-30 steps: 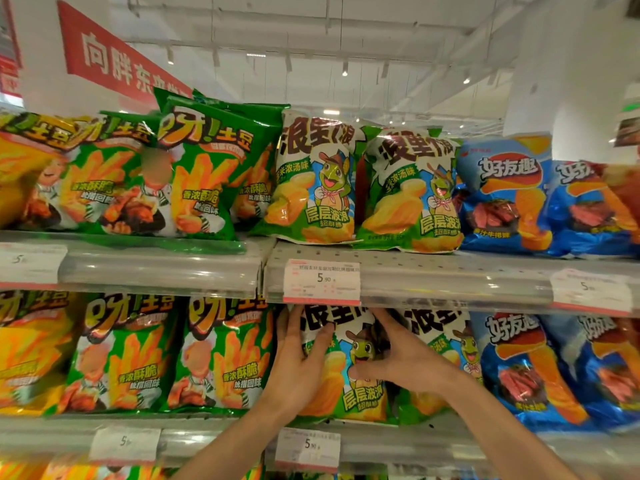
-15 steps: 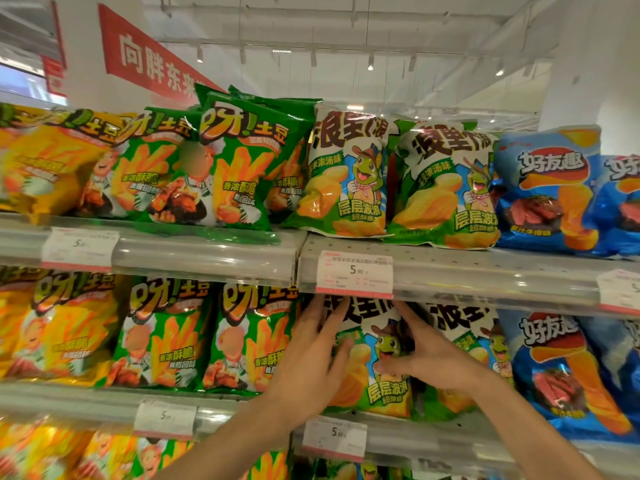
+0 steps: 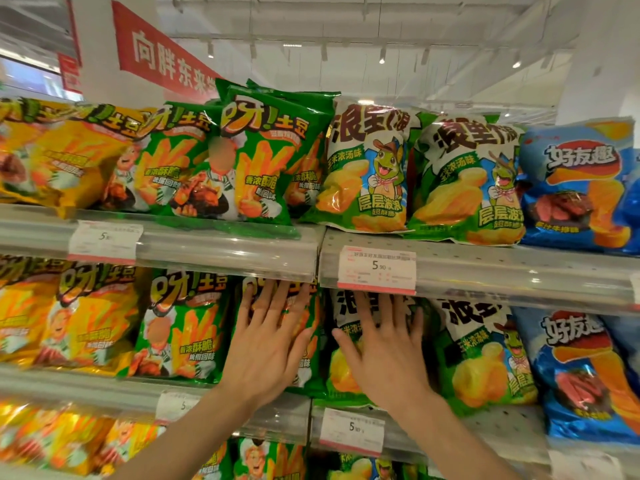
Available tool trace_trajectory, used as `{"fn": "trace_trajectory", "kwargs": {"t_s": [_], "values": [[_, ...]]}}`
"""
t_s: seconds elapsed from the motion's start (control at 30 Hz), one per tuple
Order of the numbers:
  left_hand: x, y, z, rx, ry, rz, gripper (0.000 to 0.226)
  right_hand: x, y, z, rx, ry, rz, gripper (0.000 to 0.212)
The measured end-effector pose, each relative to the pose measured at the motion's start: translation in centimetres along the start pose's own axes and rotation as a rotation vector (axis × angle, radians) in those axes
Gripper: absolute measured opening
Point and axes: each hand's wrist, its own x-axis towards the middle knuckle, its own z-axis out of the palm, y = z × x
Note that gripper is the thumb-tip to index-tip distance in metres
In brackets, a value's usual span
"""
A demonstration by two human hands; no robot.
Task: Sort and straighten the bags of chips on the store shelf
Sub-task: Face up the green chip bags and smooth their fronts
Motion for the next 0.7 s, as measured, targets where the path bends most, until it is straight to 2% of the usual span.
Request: {"fn": "trace_trajectory", "kwargs": {"t_s": [0.1, 0.3, 0.7], "values": [[0.0, 0.1, -0.1, 0.008, 0.011, 0.008, 0.064, -0.3, -0.7, 1.5, -0.030, -0.032, -0.019, 0.072], [0.0, 0.0, 0.1, 0.008, 0.005, 0.002, 0.065, -0.6, -1.0, 2.1, -0.062, 0.029, -0.038, 0.070], [0.1, -0.1, 0.5, -0.069, 0.032, 0.012, 0.063, 0.0, -1.3, 2.7, -0.063, 0.027, -0.020, 0.064]]}}
